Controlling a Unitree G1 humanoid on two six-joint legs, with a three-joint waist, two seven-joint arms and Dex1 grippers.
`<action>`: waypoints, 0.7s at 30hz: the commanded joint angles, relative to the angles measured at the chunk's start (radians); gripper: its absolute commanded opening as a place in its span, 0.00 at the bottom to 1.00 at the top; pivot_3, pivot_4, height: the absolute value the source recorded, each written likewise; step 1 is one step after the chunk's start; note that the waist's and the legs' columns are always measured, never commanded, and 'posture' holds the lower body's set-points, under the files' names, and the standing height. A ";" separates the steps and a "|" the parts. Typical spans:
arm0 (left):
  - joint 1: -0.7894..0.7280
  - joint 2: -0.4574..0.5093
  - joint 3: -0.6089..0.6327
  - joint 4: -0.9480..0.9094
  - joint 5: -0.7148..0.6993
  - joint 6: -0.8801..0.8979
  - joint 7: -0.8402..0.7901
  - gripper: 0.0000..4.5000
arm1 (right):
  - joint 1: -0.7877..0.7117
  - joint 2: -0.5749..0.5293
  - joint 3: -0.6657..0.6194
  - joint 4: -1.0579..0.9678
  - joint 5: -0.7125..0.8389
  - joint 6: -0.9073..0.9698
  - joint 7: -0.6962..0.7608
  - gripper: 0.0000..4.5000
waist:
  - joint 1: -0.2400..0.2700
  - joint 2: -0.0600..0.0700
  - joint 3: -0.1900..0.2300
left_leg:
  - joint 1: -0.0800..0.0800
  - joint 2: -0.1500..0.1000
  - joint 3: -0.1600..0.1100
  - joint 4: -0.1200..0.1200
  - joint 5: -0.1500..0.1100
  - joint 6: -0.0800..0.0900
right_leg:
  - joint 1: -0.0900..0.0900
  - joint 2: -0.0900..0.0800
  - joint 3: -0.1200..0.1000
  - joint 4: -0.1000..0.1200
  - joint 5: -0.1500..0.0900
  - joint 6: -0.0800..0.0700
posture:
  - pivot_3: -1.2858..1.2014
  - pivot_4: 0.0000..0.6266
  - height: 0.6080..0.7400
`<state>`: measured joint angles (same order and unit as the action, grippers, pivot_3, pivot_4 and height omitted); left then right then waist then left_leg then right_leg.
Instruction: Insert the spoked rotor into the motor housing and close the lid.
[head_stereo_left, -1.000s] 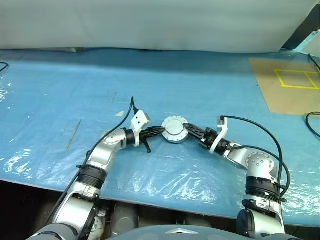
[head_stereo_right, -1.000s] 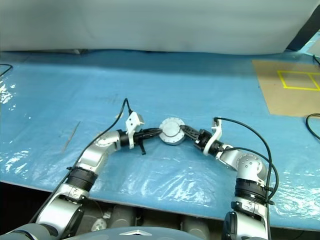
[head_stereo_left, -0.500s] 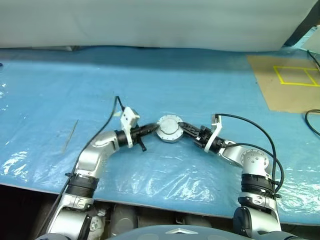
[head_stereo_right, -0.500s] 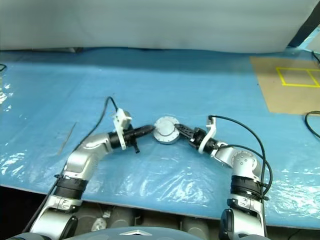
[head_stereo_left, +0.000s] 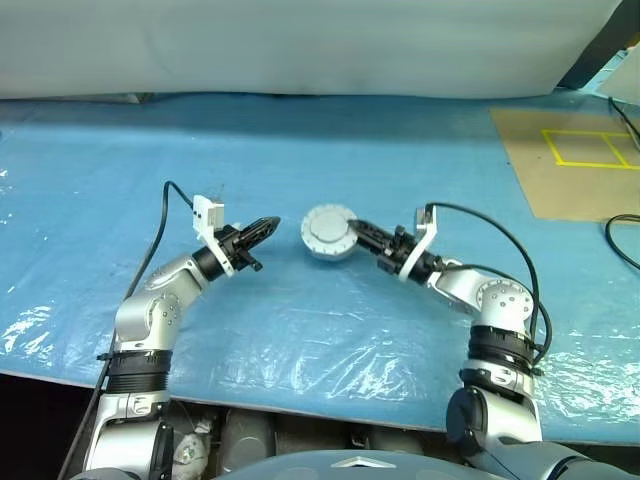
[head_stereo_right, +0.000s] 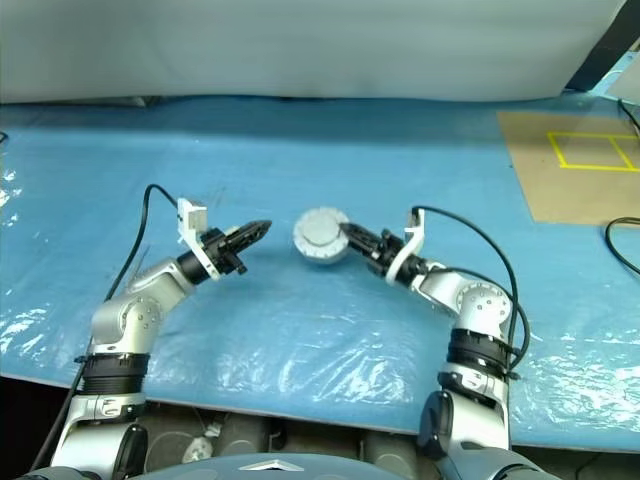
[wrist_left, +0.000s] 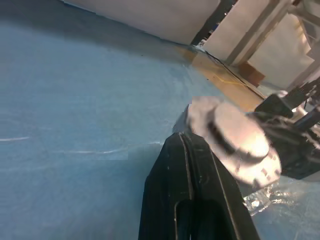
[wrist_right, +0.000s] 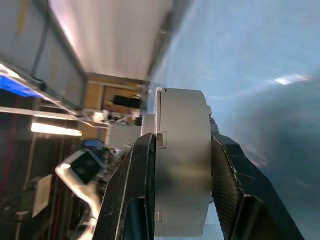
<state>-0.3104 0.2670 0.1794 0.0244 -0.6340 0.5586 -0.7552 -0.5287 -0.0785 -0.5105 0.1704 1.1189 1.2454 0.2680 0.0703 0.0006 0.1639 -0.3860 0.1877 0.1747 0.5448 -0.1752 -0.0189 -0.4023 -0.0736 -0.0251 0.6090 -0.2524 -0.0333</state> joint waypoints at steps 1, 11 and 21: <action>0.013 -0.024 0.076 -0.004 -0.127 0.055 -0.003 0.08 | -0.054 0.029 -0.009 -0.075 0.130 0.010 -0.026 0.25 | 0.001 0.000 0.000 | 0.000 0.000 0.000 0.000 0.001 0.001 | 0.000 0.000 0.000 0.000 0.000 0.000 | 0.52 0.24 1.00; 0.002 -0.068 0.243 -0.001 -0.609 0.405 0.141 0.81 | -0.112 0.043 0.030 -0.068 0.196 -0.010 -0.080 0.25 | 0.009 0.000 0.000 | -0.003 -0.001 0.000 0.002 -0.001 -0.001 | -0.001 0.000 -0.001 0.001 0.000 0.000 | 0.52 0.24 1.00; -0.029 -0.061 0.179 0.040 -0.620 0.470 0.173 0.99 | -0.115 0.035 0.065 -0.068 0.216 -0.011 -0.075 0.25 | 0.012 0.000 0.000 | -0.003 -0.001 -0.001 0.002 0.000 -0.002 | -0.001 0.000 -0.001 0.001 0.002 0.003 | 0.52 0.24 1.00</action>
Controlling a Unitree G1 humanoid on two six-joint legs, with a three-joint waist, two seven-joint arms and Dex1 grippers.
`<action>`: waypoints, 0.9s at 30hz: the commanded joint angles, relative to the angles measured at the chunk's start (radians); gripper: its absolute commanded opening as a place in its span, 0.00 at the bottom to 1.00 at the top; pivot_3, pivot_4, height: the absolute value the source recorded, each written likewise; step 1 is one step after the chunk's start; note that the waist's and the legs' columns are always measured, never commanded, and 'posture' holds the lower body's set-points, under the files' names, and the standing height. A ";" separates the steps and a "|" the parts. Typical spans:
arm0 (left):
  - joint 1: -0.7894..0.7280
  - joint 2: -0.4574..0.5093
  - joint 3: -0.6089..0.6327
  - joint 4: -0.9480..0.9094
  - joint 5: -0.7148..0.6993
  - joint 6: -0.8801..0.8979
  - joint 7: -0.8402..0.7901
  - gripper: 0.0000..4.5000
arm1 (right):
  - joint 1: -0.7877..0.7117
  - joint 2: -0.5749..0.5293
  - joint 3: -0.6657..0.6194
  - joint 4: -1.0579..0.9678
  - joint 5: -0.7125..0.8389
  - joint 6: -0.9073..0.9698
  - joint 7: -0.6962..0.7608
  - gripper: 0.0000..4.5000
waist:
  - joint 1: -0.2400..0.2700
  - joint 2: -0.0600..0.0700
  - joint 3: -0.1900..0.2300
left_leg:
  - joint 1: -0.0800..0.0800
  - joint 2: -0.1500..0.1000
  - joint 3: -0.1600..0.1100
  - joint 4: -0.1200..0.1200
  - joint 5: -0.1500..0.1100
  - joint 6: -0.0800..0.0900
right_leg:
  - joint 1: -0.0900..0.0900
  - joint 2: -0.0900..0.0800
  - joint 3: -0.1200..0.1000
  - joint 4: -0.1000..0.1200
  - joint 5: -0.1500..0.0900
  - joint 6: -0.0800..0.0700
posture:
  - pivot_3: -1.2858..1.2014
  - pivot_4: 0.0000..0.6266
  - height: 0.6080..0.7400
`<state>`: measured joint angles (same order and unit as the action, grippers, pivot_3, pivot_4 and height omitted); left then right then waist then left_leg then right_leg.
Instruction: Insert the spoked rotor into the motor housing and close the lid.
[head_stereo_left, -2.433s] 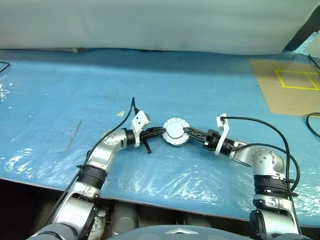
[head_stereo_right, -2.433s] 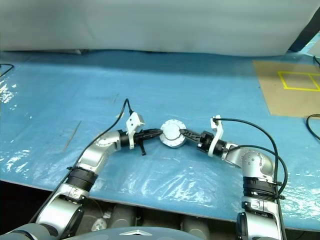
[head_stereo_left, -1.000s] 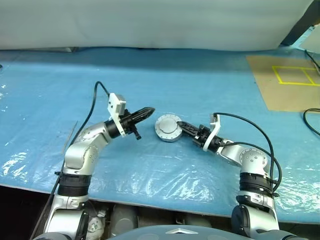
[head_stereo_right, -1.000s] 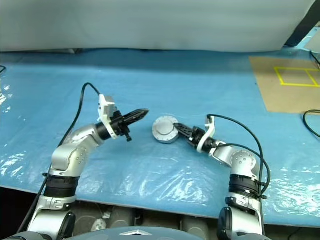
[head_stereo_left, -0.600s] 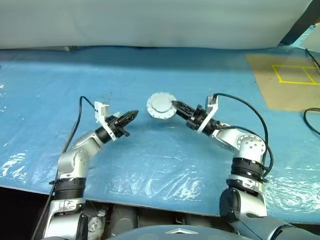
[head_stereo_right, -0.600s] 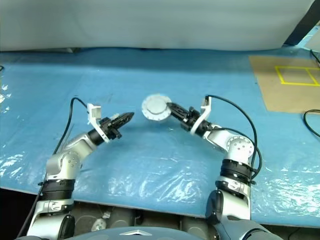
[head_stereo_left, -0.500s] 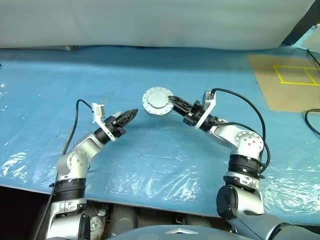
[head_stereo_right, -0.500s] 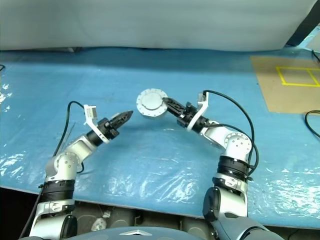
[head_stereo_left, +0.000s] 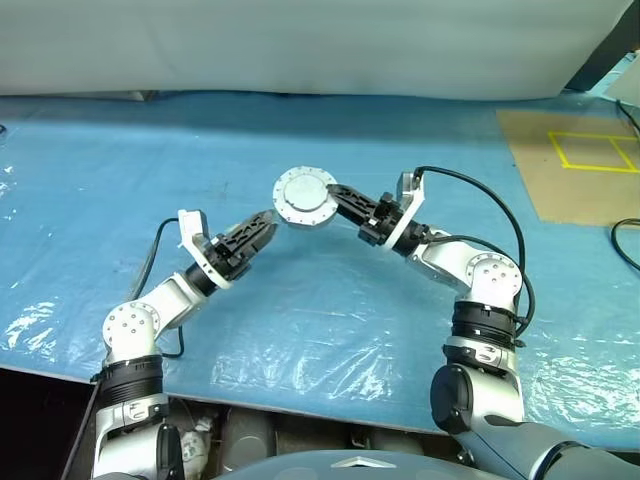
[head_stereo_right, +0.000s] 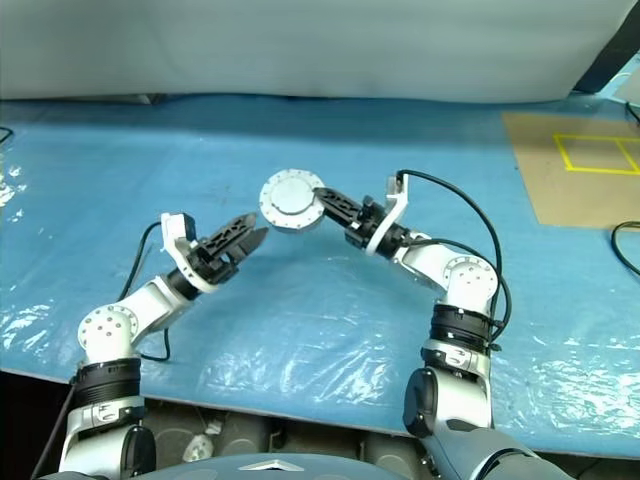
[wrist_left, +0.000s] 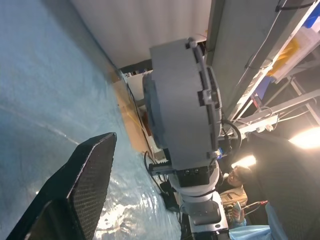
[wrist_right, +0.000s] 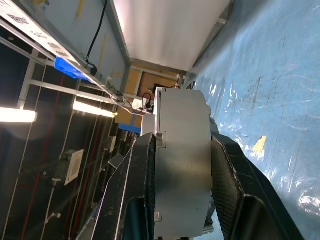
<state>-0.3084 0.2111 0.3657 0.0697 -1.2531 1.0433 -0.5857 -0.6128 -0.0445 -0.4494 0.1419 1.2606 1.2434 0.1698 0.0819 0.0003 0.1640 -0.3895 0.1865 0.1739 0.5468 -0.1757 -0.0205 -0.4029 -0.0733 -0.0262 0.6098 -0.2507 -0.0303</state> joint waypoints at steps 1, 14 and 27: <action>-0.043 -0.011 -0.006 0.000 -0.008 -0.016 0.004 0.99 | -0.030 -0.001 0.006 -0.038 0.075 -0.010 0.025 0.25 | 0.002 0.000 0.000 | 0.000 0.000 0.000 0.000 0.000 0.000 | 0.000 0.000 0.000 0.000 0.000 0.000 | 0.52 0.24 1.00; -0.170 -0.093 -0.074 0.079 0.065 -0.069 0.006 0.99 | -0.010 -0.013 0.044 -0.050 0.057 -0.023 0.031 0.25 | 0.014 0.000 0.000 | -0.004 -0.001 -0.003 0.008 0.000 0.000 | 0.000 0.000 0.000 0.002 0.002 0.003 | 0.52 0.24 1.00; -0.168 -0.120 -0.085 0.104 0.191 -0.211 0.000 0.62 | 0.003 -0.026 0.064 -0.050 0.052 -0.038 0.026 0.25 | 0.014 0.000 0.000 | -0.005 -0.001 -0.006 0.016 0.000 0.000 | 0.000 0.000 0.000 0.009 0.002 0.004 | 0.52 0.24 1.00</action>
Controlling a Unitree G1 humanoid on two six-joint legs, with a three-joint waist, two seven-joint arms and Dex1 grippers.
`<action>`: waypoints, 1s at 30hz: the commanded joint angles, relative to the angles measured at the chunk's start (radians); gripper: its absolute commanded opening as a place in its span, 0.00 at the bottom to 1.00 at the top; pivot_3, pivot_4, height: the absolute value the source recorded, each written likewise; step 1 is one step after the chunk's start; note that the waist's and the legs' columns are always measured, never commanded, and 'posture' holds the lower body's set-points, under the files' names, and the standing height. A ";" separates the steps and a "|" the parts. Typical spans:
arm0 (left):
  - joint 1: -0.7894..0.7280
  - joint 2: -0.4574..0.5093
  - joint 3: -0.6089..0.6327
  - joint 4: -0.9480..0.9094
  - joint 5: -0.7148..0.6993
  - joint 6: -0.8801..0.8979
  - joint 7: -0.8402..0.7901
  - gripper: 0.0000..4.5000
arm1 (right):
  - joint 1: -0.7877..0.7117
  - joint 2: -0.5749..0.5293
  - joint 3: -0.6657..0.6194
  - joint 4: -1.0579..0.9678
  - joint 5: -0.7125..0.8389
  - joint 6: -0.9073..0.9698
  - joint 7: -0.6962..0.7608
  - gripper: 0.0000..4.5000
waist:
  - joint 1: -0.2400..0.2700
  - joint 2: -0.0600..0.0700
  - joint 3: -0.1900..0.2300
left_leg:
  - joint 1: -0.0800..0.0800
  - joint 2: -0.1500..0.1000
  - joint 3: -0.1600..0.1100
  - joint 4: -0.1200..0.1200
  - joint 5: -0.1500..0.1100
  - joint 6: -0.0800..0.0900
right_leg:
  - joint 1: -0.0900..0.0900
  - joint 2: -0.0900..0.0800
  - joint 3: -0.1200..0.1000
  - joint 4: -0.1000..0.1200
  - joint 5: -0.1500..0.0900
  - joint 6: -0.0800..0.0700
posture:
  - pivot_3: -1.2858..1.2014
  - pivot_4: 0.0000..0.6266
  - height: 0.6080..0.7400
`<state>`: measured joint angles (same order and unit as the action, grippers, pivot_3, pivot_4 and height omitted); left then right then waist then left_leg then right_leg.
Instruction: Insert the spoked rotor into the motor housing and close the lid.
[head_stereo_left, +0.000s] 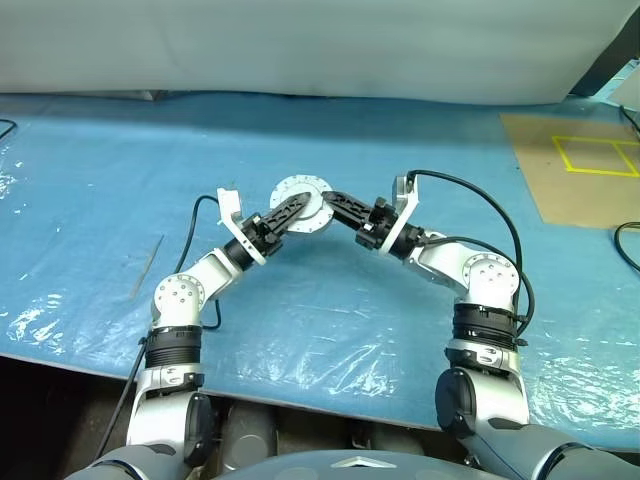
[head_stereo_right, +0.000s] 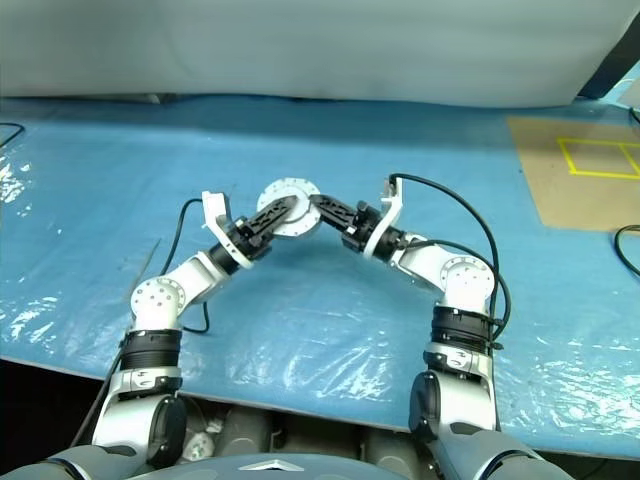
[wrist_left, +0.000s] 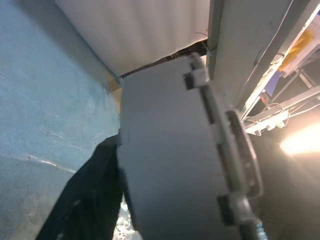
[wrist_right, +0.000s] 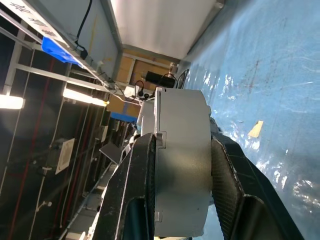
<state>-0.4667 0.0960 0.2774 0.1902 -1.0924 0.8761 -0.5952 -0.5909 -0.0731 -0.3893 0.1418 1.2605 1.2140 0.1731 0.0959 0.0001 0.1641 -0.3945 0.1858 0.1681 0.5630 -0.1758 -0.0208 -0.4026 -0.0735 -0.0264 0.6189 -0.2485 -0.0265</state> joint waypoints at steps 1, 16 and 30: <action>-0.009 -0.011 0.009 -0.024 0.012 -0.039 -0.002 0.62 | -0.018 0.000 0.011 -0.051 0.045 -0.009 0.028 0.25 | 0.000 0.000 0.000 | 0.000 0.000 0.000 0.000 0.000 0.000 | 0.000 0.000 0.000 0.000 0.000 0.000 | 0.52 0.24 1.00; -0.003 -0.027 -0.017 -0.059 -0.019 0.027 0.011 0.60 | 0.006 -0.037 0.107 -0.120 -0.088 -0.081 0.063 0.25 | 0.000 0.000 0.000 | -0.001 0.000 0.000 0.000 0.000 0.000 | 0.000 0.000 0.000 0.000 0.000 0.000 | 0.52 0.24 1.00; -0.061 -0.015 0.086 -0.007 -0.009 -0.071 0.072 0.60 | 0.000 -0.029 0.076 -0.066 -0.052 -0.060 0.074 0.76 | -0.001 0.000 0.000 | -0.001 0.000 -0.001 0.000 0.000 0.000 | 0.000 0.000 0.000 0.000 0.000 0.000 | 0.52 0.24 1.00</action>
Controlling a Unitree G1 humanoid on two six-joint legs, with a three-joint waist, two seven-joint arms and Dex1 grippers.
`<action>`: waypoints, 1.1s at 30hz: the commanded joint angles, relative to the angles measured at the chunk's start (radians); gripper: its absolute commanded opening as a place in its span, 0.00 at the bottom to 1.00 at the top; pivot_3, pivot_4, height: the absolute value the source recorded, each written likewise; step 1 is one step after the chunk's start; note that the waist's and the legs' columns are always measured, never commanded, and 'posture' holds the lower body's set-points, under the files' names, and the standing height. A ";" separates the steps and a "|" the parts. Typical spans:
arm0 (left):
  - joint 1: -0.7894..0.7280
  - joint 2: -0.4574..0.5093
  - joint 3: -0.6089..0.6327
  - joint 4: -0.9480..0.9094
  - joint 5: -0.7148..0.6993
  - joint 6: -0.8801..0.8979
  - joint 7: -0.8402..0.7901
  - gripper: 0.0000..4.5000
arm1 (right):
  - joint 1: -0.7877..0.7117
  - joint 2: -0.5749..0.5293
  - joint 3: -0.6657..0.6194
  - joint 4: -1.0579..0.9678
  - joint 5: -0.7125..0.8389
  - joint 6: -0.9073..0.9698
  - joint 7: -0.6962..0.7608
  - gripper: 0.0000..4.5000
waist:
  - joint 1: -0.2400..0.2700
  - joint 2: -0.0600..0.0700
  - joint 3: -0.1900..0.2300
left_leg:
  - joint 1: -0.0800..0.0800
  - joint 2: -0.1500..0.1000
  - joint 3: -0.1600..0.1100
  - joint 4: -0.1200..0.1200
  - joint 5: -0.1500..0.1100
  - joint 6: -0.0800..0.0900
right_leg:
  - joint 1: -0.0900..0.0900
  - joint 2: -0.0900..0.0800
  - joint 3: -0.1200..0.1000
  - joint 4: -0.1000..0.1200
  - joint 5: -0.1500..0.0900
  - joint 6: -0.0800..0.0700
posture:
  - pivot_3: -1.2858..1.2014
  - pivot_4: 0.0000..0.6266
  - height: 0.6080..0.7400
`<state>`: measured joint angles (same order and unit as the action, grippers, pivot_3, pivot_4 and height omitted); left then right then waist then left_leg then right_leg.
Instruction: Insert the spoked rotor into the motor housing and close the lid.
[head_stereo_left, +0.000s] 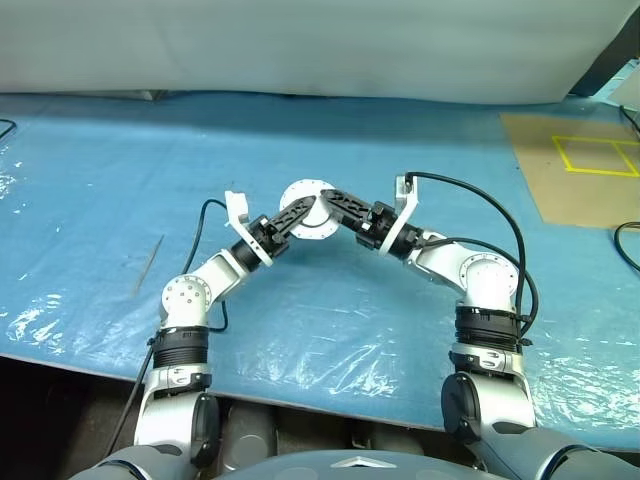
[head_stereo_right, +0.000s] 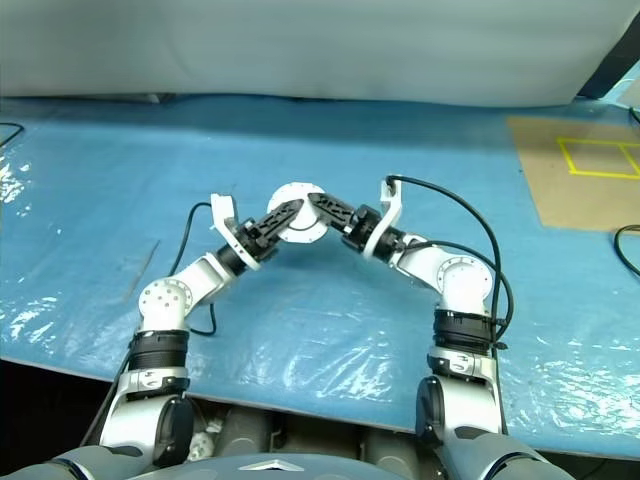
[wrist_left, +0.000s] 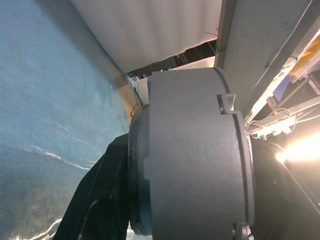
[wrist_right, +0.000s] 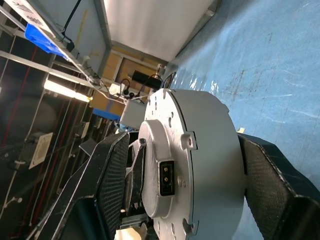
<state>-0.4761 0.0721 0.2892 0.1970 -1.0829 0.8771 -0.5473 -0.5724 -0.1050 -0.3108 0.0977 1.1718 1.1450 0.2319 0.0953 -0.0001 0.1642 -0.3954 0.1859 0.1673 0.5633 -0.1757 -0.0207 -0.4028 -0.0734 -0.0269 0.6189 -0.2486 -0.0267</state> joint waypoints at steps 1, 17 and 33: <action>-0.065 0.009 0.104 -0.009 -0.032 -0.092 0.048 0.60 | -0.018 0.002 -0.003 -0.019 0.036 0.008 0.014 0.76 | 0.000 0.000 0.000 | 0.000 0.000 0.000 0.000 0.000 0.000 | 0.000 0.000 0.000 0.000 0.000 0.000 | 0.52 0.24 1.00; -0.075 0.199 0.260 0.122 0.165 -0.380 0.152 0.60 | 0.089 -0.165 0.051 -0.143 -0.280 -0.244 0.041 0.76 | 0.003 -0.001 0.001 | -0.007 -0.002 -0.016 0.003 0.000 0.000 | 0.000 0.000 -0.005 -0.001 0.001 0.001 | 0.52 0.24 1.00; -0.092 0.228 0.196 0.436 0.448 -0.582 0.170 0.91 | 0.098 -0.141 0.086 -0.142 -0.347 -0.300 0.075 0.76 | 0.000 -0.002 0.001 | -0.004 -0.002 -0.018 0.009 0.000 0.000 | 0.003 0.000 -0.004 0.003 0.001 0.002 | 0.52 0.24 1.00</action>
<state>-0.5554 0.2795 0.4872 0.6236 -0.6530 0.3193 -0.3656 -0.4661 -0.2417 -0.2220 -0.0119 0.8228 0.8511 0.2919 0.0951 -0.0020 0.1652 -0.3992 0.1842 0.1495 0.5721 -0.1757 -0.0207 -0.3997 -0.0738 -0.0306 0.6218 -0.2474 -0.0248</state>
